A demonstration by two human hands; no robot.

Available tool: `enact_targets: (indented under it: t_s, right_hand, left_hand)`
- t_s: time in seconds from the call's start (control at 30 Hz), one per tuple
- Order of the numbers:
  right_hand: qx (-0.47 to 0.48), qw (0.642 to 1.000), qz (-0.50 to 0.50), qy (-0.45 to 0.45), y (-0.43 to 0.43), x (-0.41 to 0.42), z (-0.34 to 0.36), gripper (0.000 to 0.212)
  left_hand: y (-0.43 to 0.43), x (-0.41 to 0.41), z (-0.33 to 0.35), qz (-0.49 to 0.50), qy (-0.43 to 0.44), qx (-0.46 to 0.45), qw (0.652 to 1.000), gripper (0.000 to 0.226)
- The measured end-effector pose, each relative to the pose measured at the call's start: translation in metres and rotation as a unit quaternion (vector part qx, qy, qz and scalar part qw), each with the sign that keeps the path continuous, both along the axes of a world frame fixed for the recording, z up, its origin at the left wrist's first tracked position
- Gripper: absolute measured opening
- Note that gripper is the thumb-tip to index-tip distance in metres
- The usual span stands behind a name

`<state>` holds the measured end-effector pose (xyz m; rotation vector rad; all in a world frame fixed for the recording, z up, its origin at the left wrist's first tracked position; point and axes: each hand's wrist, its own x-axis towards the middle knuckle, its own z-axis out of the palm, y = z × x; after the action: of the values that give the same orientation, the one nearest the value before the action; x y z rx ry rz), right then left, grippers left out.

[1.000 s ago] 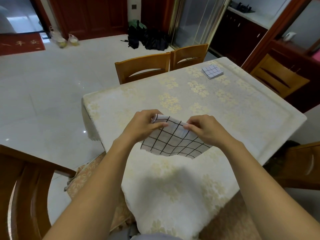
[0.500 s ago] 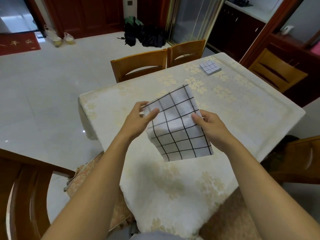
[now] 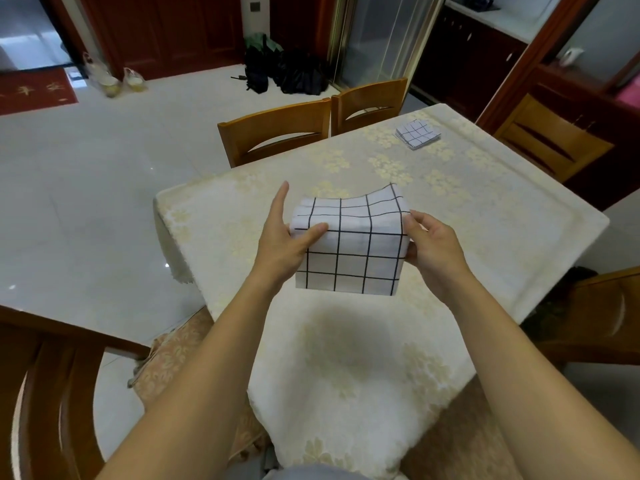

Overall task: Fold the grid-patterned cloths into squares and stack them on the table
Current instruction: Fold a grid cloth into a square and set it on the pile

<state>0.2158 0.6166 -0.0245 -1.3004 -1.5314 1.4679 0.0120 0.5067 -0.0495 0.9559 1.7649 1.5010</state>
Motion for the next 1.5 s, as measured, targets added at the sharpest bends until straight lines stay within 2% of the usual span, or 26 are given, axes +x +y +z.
enact_targets:
  t_s: [0.13,0.23,0.4,0.53,0.7,0.87,1.0,1.1,1.23,1.3,1.4,1.5]
  right_hand:
    - [0.046,0.998,0.015,-0.027,0.001,0.003,0.000,0.034]
    - [0.067,0.997,0.035,-0.034,-0.001,0.005,0.001,0.027]
    - [0.050,0.998,0.039,-0.023,-0.004,0.005,0.002,0.021]
    - [0.052,0.997,0.046,-0.019,-0.006,0.006,0.001,0.030]
    - [0.022,0.998,0.051,-0.007,-0.008,0.006,0.002,0.038]
    - [0.028,0.999,0.040,-0.014,-0.008,0.007,0.000,0.037]
    - [0.019,1.000,0.018,0.005,-0.006,0.006,0.002,0.047]
    - [0.042,0.999,0.021,0.016,-0.005,0.006,0.005,0.051]
    - [0.049,0.997,0.025,0.056,-0.003,0.005,0.007,0.051]
    - [0.048,0.996,0.027,0.064,-0.003,0.007,0.005,0.049]
    - [0.052,0.997,0.040,0.050,-0.003,0.010,0.004,0.053]
    - [-0.014,0.995,-0.008,0.099,-0.003,0.005,0.008,0.042]
  left_hand:
    - [-0.003,-0.004,-0.003,-0.049,0.026,0.000,0.998,0.062]
    - [-0.006,-0.004,-0.005,-0.058,0.014,-0.007,0.998,0.050]
    - [-0.005,-0.004,-0.005,-0.036,-0.021,-0.002,0.999,0.038]
    - [-0.006,-0.004,-0.004,-0.039,-0.022,-0.001,0.999,0.043]
    - [-0.005,-0.003,-0.004,-0.051,-0.093,-0.004,0.994,0.057]
    - [-0.004,-0.001,-0.005,-0.029,-0.054,-0.006,0.998,0.057]
    - [-0.003,-0.001,-0.003,-0.018,-0.067,0.014,0.997,0.068]
    - [-0.001,-0.001,0.001,-0.010,-0.040,0.022,0.999,0.075]
    - [-0.002,-0.003,0.006,-0.008,-0.073,0.056,0.996,0.087]
    - [-0.004,-0.003,0.008,-0.004,-0.058,0.055,0.997,0.085]
    - [-0.005,-0.004,0.011,-0.017,-0.042,0.051,0.998,0.071]
    - [-0.006,-0.006,0.009,-0.032,-0.063,0.054,0.996,0.060]
